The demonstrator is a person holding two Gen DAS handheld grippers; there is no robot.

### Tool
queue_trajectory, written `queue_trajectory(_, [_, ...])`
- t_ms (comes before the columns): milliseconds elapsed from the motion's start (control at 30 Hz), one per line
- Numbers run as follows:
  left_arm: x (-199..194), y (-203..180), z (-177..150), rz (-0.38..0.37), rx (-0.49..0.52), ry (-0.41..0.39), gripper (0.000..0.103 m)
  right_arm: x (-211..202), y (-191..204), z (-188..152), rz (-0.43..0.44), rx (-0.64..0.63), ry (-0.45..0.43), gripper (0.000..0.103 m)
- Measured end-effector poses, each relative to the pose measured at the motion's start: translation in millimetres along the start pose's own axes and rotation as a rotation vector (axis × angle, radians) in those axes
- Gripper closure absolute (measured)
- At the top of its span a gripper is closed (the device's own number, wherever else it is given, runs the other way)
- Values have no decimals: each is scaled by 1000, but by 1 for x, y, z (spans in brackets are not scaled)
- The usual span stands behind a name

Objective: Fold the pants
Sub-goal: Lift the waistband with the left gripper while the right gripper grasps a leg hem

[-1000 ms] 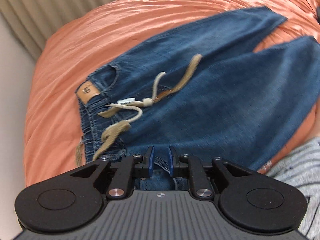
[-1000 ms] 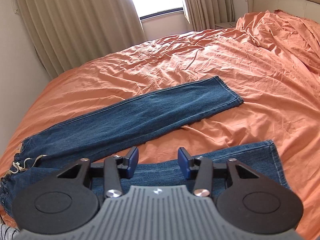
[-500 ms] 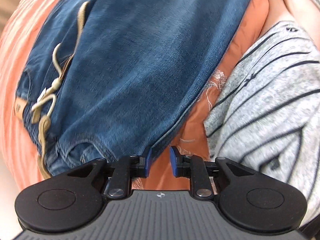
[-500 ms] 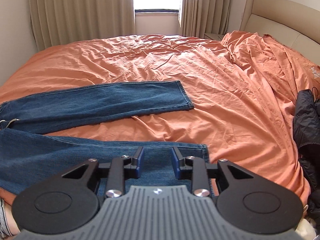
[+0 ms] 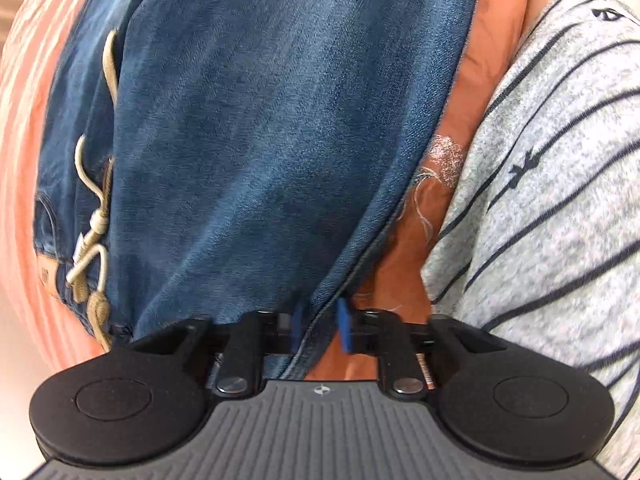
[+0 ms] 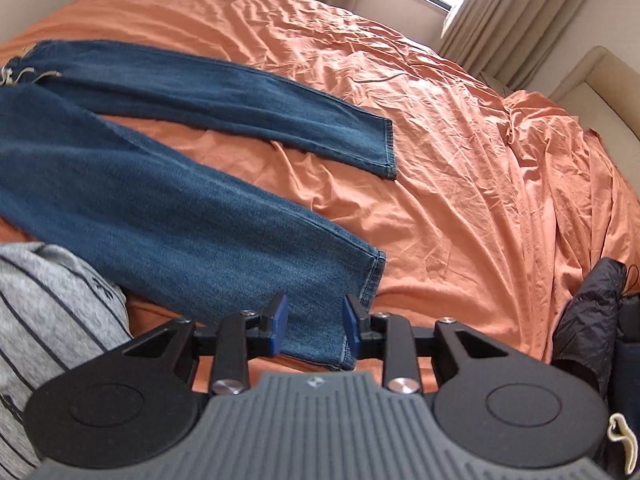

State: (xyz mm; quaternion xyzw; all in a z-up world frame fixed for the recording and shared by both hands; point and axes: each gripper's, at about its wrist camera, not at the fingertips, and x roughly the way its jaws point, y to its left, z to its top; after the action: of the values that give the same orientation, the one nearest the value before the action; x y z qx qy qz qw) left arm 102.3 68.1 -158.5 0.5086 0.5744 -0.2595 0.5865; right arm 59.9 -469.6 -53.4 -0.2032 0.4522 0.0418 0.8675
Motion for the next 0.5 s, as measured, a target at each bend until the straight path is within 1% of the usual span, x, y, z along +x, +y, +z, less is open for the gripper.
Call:
queue_trajectory(33, [-2, -1, 0, 12, -14, -7, 96, 4, 3, -3, -2, -43, 10, 77])
queue_trajectory(100, [-11, -6, -2, 70, -51, -41, 98, 8, 10, -10, -10, -137, 20, 78])
queue_trajectory(167, [-22, -2, -10, 103, -143, -84, 98, 13, 16, -19, -9, -231, 24, 78])
queue_trajectory(233, [-38, 5, -21, 127, -269, -142, 99, 19, 24, -28, -8, -331, 28, 78])
queue_trajectory(333, [-59, 23, -30, 143, -448, -226, 99, 33, 40, -43, -18, -503, 34, 78])
queue_trajectory(433, [-73, 32, -32, 173, -553, -271, 99, 55, 53, -55, -48, -630, 46, 81])
queue_trajectory(500, [-78, 35, -33, 182, -594, -282, 99, 70, 57, -62, -73, -694, 50, 87])
